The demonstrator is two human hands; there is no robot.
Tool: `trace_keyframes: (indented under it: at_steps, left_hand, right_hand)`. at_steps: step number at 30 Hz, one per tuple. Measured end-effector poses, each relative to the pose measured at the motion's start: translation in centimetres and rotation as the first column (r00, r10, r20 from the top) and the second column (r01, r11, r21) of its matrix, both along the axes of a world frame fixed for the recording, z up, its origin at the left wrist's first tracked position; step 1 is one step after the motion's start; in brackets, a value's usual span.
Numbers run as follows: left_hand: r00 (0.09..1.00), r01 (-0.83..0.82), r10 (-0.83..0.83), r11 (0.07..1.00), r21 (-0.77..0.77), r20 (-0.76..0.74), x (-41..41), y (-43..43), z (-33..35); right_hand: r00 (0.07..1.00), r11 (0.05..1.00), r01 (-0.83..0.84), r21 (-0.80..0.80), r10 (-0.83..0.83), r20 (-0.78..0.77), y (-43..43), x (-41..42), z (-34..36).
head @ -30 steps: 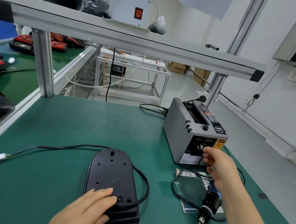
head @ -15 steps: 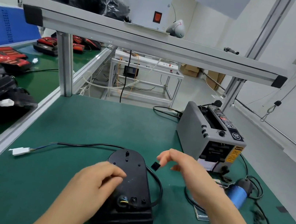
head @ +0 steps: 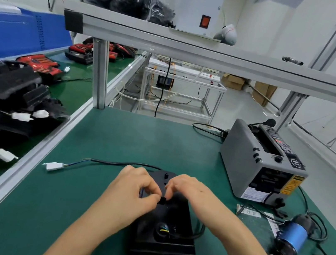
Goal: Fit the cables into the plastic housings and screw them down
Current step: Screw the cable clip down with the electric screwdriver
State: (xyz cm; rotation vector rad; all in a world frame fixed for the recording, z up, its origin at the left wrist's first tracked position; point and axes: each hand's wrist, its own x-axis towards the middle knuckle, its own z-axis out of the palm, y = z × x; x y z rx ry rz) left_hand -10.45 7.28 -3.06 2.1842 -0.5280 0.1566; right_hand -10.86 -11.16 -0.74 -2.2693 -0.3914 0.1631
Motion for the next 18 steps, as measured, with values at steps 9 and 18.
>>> trace_keyframes:
  at_steps: [9,18]
  left_hand:
    - [0.995,-0.026,0.02,0.998,-0.06,-0.097,0.5,0.6,-1.0]
    - [0.987,0.024,-0.025,1.0,-0.008,-0.158,1.0,1.2,-1.3]
  right_hand:
    - [0.994,0.993,0.107,0.057,-0.109,0.029,0.4,0.2,-0.4]
    - [0.992,0.997,0.057,-0.057,-0.05,0.119,1.6,0.5,-1.0]
